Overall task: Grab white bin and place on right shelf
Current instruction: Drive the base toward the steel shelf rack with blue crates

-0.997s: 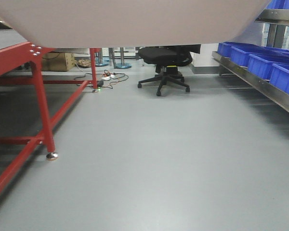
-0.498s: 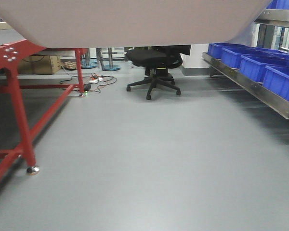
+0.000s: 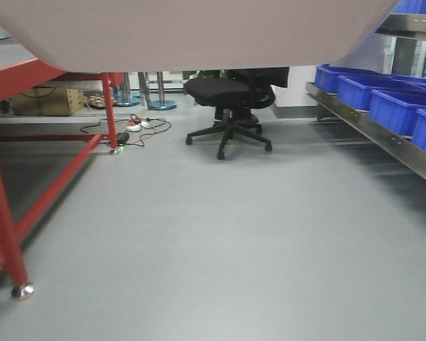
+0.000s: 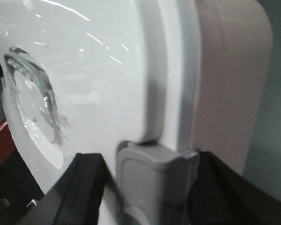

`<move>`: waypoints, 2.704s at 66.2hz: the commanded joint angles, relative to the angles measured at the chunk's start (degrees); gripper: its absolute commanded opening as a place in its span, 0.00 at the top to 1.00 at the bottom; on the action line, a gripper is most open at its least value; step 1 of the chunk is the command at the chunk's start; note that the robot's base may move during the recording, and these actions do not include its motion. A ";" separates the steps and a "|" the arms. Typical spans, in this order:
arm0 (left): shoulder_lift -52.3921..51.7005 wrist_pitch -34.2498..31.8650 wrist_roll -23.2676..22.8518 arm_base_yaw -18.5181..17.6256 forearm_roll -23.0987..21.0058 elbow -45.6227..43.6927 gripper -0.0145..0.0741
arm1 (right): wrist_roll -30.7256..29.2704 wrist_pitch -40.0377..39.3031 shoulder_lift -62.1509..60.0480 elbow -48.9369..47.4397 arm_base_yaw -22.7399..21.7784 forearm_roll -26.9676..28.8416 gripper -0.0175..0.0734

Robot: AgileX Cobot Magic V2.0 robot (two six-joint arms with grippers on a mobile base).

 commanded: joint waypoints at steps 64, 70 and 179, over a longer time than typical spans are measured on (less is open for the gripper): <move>-0.75 1.19 0.82 -0.99 -8.96 -1.93 0.53 | -0.44 4.87 -1.01 -2.12 0.91 10.20 0.34; -0.75 1.19 0.82 -0.99 -8.96 -1.93 0.53 | -0.44 4.87 -1.01 -2.12 0.91 10.20 0.34; -0.75 1.30 0.82 -0.99 -8.96 -1.93 0.53 | -0.44 4.80 -1.01 -2.12 0.91 10.20 0.34</move>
